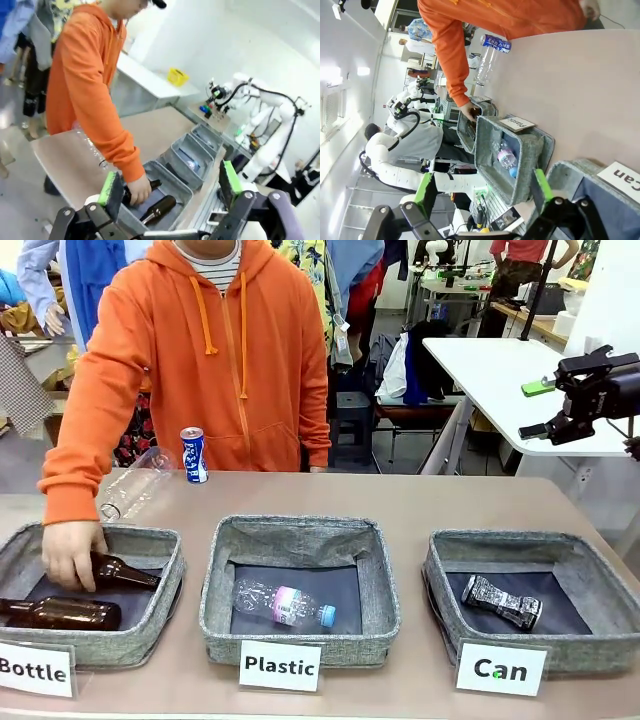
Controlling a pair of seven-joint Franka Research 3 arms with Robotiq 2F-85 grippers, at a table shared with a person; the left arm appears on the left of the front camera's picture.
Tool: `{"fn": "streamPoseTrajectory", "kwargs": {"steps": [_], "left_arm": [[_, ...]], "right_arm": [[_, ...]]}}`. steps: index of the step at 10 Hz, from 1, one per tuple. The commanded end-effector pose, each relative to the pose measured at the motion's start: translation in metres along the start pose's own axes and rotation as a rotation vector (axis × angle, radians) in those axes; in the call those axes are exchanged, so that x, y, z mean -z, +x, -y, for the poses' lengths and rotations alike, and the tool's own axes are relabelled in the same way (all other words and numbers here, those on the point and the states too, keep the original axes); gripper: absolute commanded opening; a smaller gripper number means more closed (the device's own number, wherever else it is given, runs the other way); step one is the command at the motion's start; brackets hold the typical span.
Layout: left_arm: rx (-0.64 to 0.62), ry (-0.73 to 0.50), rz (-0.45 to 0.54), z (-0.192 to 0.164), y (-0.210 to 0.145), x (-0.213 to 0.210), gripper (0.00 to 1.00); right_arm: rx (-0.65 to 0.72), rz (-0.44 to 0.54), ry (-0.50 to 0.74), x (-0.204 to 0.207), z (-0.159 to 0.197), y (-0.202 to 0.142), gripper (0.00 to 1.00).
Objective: Sort the can waste into the basket.
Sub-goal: Pick up the can waste from the table and place it in the right Fabric basket.
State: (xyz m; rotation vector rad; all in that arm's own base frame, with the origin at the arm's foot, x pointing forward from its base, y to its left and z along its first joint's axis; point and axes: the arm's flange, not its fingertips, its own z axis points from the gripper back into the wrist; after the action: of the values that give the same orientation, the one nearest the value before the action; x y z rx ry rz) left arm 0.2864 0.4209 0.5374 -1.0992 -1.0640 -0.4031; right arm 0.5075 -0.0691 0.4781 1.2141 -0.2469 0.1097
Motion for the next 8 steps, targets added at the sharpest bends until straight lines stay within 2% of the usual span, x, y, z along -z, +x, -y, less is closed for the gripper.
{"fn": "streamPoseTrajectory", "kwargs": {"steps": [1,3,5,6,8], "left_arm": [[0.02,-0.02,0.071,0.003,-0.022,-0.039,1.0],[0.01,-0.027,0.072,-0.005,-0.026,-0.04,1.0],[-0.003,-0.027,0.008,-0.014,-0.003,-0.01,1.0],[-0.014,-0.01,-0.024,-0.016,0.01,0.016,1.0],[-0.02,0.007,-0.136,-0.025,0.039,0.1,1.0]], "right_arm": [[-0.004,-0.011,-0.001,-0.001,-0.003,0.001,1.0],[-0.004,-0.011,-0.001,-0.001,-0.003,0.001,1.0],[-0.004,-0.011,-0.001,-0.001,-0.003,0.001,1.0],[-0.004,-0.011,-0.001,-0.001,-0.003,0.001,1.0],[-0.004,-0.011,-0.001,-0.001,-0.003,0.001,1.0]]}}
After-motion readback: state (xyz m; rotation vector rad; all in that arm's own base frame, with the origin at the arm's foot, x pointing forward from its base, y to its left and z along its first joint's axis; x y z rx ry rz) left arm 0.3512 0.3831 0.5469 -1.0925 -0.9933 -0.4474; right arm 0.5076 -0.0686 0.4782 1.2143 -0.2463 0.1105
